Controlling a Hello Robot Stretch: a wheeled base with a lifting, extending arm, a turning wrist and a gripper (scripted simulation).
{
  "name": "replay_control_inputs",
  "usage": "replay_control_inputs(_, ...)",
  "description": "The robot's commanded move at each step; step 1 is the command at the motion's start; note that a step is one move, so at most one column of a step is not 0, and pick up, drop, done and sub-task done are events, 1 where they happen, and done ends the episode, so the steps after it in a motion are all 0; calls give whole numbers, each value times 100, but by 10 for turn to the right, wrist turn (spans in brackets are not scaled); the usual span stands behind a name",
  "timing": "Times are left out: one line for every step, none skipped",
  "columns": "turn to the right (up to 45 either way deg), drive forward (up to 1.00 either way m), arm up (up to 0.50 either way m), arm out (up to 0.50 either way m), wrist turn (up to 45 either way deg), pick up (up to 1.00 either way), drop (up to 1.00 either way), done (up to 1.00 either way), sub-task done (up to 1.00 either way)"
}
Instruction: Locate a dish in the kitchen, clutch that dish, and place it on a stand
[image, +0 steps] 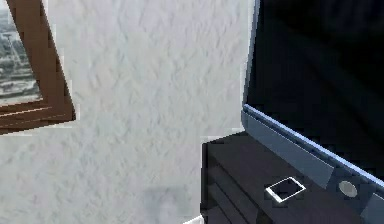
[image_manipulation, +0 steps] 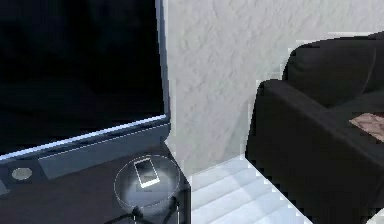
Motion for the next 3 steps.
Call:
replay_control_inputs(0,35,0,0,0,0,0,0,0)
replay_control_inputs(360,0,0,0,0,0,0,0,0)
replay_control_inputs(-240,0,0,0,0,0,0,0,0)
